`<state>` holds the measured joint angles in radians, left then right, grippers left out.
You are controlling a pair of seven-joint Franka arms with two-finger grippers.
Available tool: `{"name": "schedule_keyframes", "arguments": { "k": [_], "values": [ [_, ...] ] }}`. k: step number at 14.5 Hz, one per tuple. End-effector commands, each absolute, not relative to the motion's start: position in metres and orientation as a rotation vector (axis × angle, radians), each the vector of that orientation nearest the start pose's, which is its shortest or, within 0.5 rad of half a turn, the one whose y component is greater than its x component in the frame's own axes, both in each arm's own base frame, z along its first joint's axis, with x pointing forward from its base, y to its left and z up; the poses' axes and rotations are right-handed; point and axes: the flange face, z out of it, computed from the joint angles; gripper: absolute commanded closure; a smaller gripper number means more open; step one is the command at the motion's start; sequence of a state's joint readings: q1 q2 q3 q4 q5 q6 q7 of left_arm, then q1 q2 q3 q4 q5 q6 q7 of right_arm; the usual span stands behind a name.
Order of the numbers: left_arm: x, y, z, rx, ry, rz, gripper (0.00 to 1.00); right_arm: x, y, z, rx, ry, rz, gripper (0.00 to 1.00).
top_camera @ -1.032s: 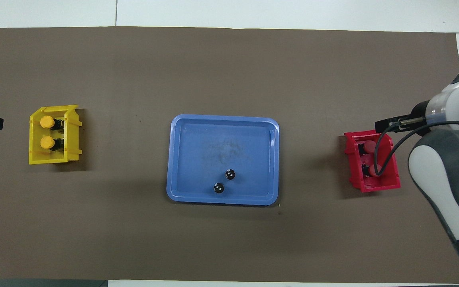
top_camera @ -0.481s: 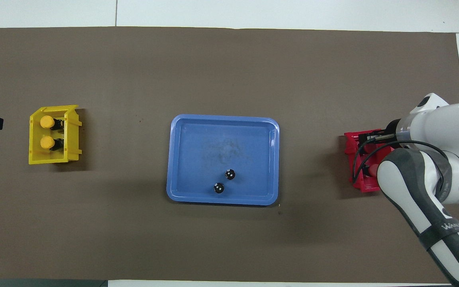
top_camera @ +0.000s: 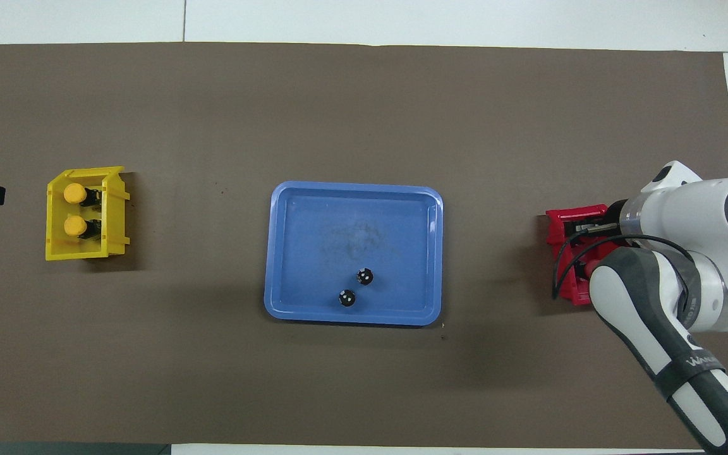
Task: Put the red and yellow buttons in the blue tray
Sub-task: 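Reach the right gripper into the red crate and grasp a red button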
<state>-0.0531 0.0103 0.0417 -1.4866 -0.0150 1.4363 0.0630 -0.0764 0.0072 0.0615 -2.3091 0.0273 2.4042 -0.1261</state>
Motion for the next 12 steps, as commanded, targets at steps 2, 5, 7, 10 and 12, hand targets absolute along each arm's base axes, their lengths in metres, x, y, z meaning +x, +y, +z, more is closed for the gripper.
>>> {"name": "schedule_keyframes", "arguments": {
  "k": [2, 5, 7, 10, 12],
  "values": [
    [0.536, -0.006, 0.647, -3.135, 0.098, 0.082, 0.00, 0.511, -0.012, 0.347, -3.113, -0.148, -0.157, 0.41],
    [0.537, -0.008, 0.647, -3.134, 0.110, 0.072, 0.00, 0.511, -0.012, 0.347, -3.113, -0.150, -0.154, 0.64],
    [0.536, -0.010, 0.647, -3.134, 0.112, 0.080, 0.00, 0.513, -0.011, 0.350, -3.112, -0.184, -0.138, 0.73],
    [0.537, -0.010, 0.647, -3.134, 0.110, 0.072, 0.00, 0.565, -0.013, 0.415, -3.106, -0.215, 0.002, 0.73],
    [0.536, -0.010, 0.647, -3.134, 0.112, 0.080, 0.00, 0.592, 0.011, 0.461, -3.093, -0.262, 0.050, 0.73]
  ]
}}
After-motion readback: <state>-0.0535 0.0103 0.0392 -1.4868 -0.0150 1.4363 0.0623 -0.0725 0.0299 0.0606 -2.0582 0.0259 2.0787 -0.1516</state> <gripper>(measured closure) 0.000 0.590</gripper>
